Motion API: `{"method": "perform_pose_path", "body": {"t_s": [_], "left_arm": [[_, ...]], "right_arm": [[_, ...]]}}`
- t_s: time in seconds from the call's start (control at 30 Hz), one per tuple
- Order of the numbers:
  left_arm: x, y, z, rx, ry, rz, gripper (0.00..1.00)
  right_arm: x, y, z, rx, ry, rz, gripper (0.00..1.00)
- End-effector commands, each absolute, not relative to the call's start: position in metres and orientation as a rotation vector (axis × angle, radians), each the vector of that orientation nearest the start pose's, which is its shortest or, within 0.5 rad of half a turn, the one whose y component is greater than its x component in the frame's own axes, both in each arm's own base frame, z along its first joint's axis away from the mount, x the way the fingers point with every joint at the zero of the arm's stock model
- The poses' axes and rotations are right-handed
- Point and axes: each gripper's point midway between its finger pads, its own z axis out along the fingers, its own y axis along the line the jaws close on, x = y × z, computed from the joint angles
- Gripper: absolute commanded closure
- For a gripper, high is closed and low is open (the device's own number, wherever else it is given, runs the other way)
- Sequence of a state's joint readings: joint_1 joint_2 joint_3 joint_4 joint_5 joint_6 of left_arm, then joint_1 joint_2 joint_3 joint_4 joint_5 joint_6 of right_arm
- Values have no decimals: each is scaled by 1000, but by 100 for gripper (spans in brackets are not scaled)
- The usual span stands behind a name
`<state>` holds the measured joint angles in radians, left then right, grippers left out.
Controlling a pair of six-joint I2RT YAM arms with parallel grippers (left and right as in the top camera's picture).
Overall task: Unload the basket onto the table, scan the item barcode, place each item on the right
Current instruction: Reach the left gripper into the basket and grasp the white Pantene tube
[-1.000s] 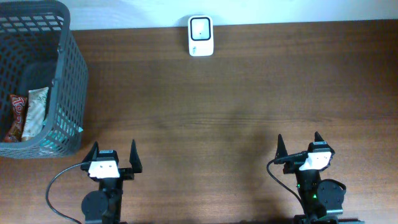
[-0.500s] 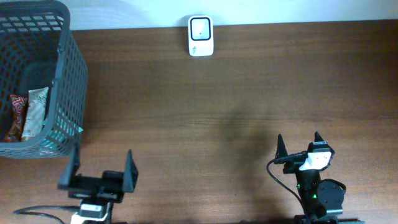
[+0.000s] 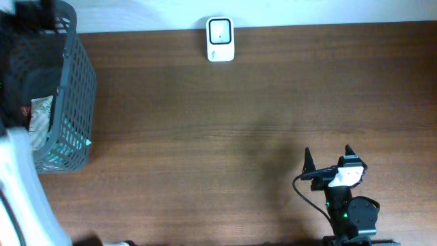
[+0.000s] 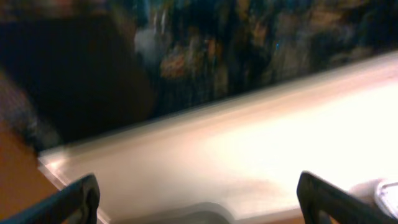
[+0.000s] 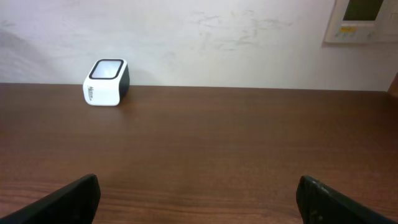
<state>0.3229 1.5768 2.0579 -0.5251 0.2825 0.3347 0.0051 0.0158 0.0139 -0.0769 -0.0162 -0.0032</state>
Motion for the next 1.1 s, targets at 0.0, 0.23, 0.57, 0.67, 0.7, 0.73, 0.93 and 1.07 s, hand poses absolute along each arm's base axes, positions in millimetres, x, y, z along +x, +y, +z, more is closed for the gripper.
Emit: {"method": "perform_pose_path", "body": {"t_s": [0.0,0.23,0.57,0.67,0.7,0.73,0.93,1.07], "left_arm": [[470,167,483,134,1778,315,1],[440,274,381,-149,2096,344,1],[422,288,264,-224,2455,530,1],[422,284,255,-213,2475,493,1],[422,284,254,-193,2481,499,1],[423,284,247,-155,2503,504,2],[408,277,163,-11,2698,450,5],[386,296,113,-2,2871,579,4]], "right_arm": [[246,0,155,-1,1653,3,1],[246,0,155,-1,1653,3,1],[246,0,155,-1,1653,3,1],[246,0,155,-1,1653,3,1],[246,0,155,-1,1653,3,1],[246,0,155,-1,1653,3,1],[246,0,155,-1,1653,2,1],[246,0,155,-1,1653,3,1]]}}
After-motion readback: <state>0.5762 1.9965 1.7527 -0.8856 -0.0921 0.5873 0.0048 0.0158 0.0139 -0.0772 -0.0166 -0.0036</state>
